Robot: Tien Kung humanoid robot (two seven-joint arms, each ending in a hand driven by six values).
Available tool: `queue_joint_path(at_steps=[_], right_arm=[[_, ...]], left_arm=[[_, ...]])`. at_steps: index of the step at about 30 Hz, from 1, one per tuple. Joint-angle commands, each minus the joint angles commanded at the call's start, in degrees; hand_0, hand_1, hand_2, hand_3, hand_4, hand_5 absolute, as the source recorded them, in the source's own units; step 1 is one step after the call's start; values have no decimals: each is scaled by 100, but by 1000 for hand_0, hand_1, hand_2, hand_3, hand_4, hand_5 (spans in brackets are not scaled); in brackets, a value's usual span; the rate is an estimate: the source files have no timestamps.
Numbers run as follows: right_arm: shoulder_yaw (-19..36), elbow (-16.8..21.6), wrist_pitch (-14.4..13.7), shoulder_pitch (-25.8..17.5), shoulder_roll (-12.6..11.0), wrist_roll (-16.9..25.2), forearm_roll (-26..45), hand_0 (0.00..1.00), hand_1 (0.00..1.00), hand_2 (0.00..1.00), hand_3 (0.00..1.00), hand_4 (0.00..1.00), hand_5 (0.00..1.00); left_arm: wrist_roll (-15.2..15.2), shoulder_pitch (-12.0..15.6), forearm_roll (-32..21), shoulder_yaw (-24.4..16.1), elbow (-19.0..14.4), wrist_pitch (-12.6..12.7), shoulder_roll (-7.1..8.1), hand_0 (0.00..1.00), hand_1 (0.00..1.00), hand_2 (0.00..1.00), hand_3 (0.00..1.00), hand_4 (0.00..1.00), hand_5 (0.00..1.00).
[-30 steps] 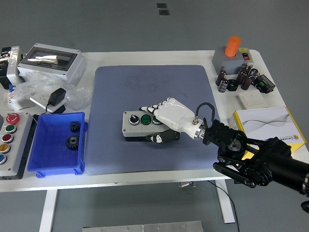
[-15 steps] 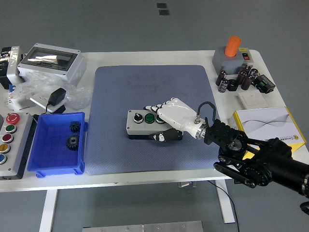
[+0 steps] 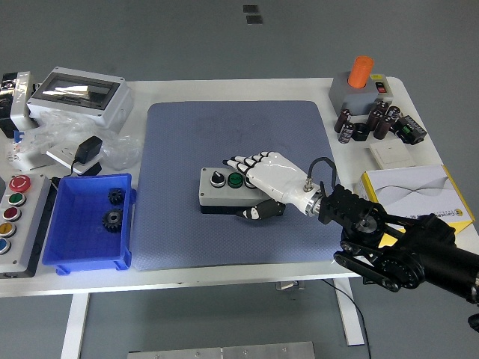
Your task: Pick up the button,place it on the desk,press the button,press the button
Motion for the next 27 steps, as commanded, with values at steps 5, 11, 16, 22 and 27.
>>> queue_joint_path(at_steps=[5,11,16,22,27], right_arm=[[229,481,150,-47,-200,245,346,737,855,998,998,969,400],[882,1316,83,-443,-672,559,1029,741,861,998,998,981,409],[1628,2211,-279,-962,-1218,165,765,753,861,998,998,997,428],[2220,3285,764,-1242,-1863,-673,228,555,722,809,998,828,402],[2348,3929,1652,-1228,-1994,-1221,183,188,302,268,757,375,101]], left_arm=[[-20,9,27,-41,0,-27,-7,702,709,614,645,692,244],[-68,8,6,-35,0,-48,-18,702,708,613,645,693,238],[-43,74,-4,-76,0,-28,-36,701,707,611,641,691,234],[-13,108,34,-132,0,-19,-38,702,707,609,639,693,197],[-59,83,-40,-60,0,-17,-32,702,707,610,643,700,202]])
